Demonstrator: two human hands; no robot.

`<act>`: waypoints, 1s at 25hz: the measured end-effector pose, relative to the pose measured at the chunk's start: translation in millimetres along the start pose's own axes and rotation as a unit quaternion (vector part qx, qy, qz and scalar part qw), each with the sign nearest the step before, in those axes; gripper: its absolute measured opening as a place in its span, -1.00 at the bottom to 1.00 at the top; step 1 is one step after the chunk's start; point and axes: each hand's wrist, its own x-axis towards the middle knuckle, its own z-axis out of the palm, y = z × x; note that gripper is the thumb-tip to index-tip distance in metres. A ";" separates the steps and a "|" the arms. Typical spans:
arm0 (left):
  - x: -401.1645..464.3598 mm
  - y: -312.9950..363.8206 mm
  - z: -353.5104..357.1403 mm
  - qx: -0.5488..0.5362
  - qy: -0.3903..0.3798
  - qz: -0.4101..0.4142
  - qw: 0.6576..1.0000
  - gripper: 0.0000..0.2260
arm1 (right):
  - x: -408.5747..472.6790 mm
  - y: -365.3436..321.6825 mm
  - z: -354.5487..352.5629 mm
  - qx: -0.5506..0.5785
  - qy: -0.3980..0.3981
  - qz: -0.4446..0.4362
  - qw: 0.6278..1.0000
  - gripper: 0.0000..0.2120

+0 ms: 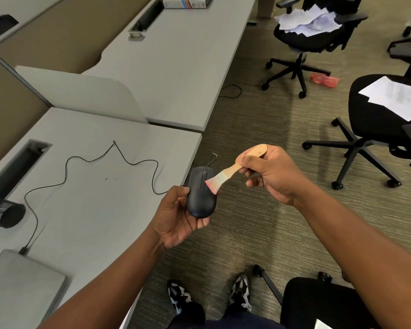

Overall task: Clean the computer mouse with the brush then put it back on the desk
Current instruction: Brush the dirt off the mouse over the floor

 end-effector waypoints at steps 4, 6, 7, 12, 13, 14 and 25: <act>0.5 -4.4 -2.9 0.025 0.000 -0.002 1.000 -0.08 | 10.1 -2.1 -5.1 -0.070 0.066 -0.031 0.995 -0.96; 0.8 -6.1 -3.1 0.030 -0.001 -0.004 1.000 -0.16 | 11.4 -1.9 -5.8 -0.100 0.091 -0.056 0.989 -0.96; 1.2 -6.6 -3.9 0.036 0.000 -0.004 0.999 -0.19 | 11.3 -2.5 -4.5 -0.085 0.092 -0.068 0.990 -0.96; 3.2 -9.2 -6.1 0.067 0.013 0.000 0.998 -0.21 | 9.4 -7.3 11.3 -0.019 -0.006 -0.042 0.999 -0.92; 2.9 -9.3 -5.2 0.071 0.016 0.004 0.997 -0.21 | 11.2 -6.7 12.9 -0.041 -0.015 -0.034 0.998 -0.92; 2.5 -9.5 -4.9 0.076 0.019 0.008 0.997 -0.20 | 13.4 -6.3 13.8 -0.059 -0.014 -0.030 0.998 -0.91; -2.4 -14.0 -15.6 0.053 0.031 0.008 0.998 -0.21 | 14.9 -1.3 10.3 -0.063 -0.004 -0.077 0.995 -0.94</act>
